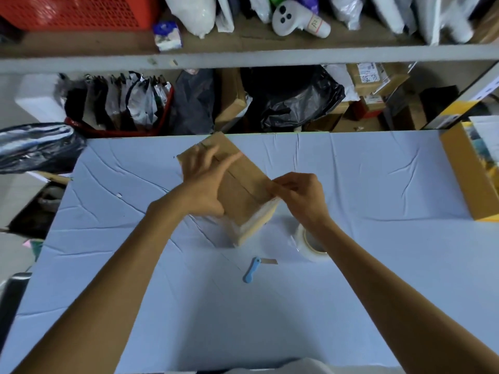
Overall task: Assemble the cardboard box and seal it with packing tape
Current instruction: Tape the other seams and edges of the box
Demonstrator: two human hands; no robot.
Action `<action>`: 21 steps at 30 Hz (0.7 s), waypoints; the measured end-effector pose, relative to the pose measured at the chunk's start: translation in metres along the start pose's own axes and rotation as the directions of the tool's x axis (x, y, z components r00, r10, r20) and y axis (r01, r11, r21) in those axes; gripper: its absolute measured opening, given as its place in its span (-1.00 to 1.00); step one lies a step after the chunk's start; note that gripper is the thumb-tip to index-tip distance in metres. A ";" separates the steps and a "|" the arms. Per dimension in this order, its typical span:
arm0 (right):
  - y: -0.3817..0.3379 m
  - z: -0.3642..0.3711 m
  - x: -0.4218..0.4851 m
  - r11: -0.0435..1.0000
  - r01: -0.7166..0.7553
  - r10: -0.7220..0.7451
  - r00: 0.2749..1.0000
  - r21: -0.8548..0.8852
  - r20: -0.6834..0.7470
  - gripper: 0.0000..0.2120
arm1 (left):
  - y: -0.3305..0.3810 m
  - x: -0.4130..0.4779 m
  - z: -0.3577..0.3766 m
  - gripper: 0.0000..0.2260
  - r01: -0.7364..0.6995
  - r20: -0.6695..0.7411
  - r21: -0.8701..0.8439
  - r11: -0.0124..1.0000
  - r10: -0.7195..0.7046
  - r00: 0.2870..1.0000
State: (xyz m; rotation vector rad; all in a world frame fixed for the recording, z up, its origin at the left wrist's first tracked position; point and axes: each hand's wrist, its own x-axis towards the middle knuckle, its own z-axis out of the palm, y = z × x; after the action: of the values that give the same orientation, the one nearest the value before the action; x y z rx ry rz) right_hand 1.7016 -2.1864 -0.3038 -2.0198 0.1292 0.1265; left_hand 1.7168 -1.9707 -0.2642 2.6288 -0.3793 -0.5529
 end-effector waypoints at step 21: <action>-0.016 0.010 -0.011 0.955 -0.117 0.089 0.990 0.271 0.114 -0.24 | -0.017 0.028 -0.008 -0.37 0.058 -0.085 -0.723 0.688 -0.172 0.981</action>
State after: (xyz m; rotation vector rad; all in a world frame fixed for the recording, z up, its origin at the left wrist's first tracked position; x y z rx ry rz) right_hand 1.6930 -2.1701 -0.2919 -1.7231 0.1784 0.2616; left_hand 1.7481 -1.9625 -0.2739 1.9023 0.0647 -0.4238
